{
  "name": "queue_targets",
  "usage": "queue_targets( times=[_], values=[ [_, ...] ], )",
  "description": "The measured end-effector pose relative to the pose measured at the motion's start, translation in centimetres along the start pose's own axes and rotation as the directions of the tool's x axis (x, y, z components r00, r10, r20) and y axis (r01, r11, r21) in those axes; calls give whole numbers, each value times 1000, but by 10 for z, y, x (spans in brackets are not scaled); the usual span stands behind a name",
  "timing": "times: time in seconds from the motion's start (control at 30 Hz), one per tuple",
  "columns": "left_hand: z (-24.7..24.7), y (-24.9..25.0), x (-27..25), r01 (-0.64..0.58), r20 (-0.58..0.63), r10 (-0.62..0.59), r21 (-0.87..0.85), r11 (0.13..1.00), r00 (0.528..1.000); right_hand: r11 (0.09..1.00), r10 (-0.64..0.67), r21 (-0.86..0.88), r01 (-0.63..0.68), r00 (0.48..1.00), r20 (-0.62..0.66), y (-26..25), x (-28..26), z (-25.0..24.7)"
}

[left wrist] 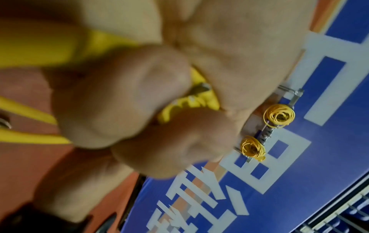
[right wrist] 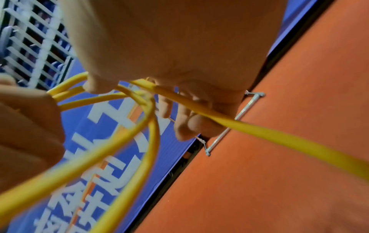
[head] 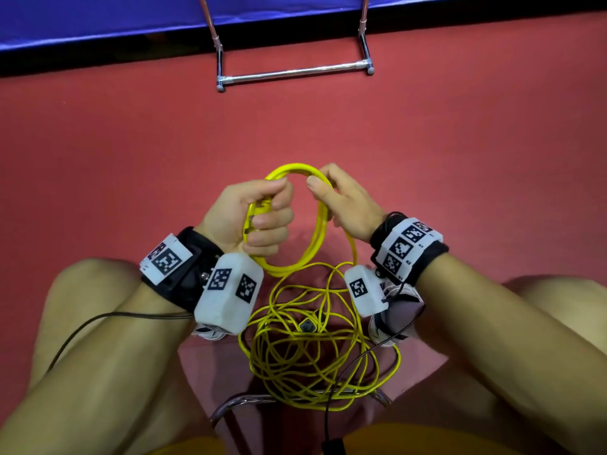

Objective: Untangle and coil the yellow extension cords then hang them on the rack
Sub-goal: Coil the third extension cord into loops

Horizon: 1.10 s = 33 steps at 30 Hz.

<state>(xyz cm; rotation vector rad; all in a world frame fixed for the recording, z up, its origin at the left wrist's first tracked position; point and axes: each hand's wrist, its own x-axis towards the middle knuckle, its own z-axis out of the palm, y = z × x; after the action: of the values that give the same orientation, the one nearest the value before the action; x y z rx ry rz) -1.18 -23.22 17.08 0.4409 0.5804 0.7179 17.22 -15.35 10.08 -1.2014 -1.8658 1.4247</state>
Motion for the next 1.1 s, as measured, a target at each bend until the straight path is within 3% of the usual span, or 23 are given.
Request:
queue_targets(
  times=[0.07,0.13,0.3,0.37,0.5,0.63,0.77,0.83,0.9,0.97,1.1],
  values=[
    [-1,3,0,-8,117,26,-152,988,993,975,76,201,-97,991,110,-2,-1,5],
    [-3,7,-1,-20,152,60,-251,968,987,915,116,362,-178,975,188,-4,-2,10],
    [-3,4,-1,-122,157,183,-334,934,970,837,136,487,-250,957,258,-2,-2,17],
    [0,7,-3,-211,118,271,-374,903,955,870,180,398,-290,940,290,6,-3,22],
    [-7,23,-13,-362,22,422,-475,802,906,917,354,46,-395,863,360,33,-14,42],
    [-20,28,-17,-466,-73,506,-519,717,859,921,389,-165,-354,860,331,42,-24,55],
    [-28,36,-25,-553,-160,569,-545,631,807,813,578,-325,-483,731,362,55,-32,53],
    [-31,39,-27,-666,-335,581,-464,584,742,792,598,-366,-489,741,305,55,-34,53],
    [-31,41,-27,-771,-491,599,-324,549,633,845,501,-385,-372,803,324,46,-35,55],
    [-29,41,-23,-805,-561,596,-253,536,574,897,384,-363,-252,851,359,33,-37,56],
    [-25,39,-16,-824,-680,576,-75,561,454,899,230,-434,-55,903,363,23,-36,53]
  ],
)
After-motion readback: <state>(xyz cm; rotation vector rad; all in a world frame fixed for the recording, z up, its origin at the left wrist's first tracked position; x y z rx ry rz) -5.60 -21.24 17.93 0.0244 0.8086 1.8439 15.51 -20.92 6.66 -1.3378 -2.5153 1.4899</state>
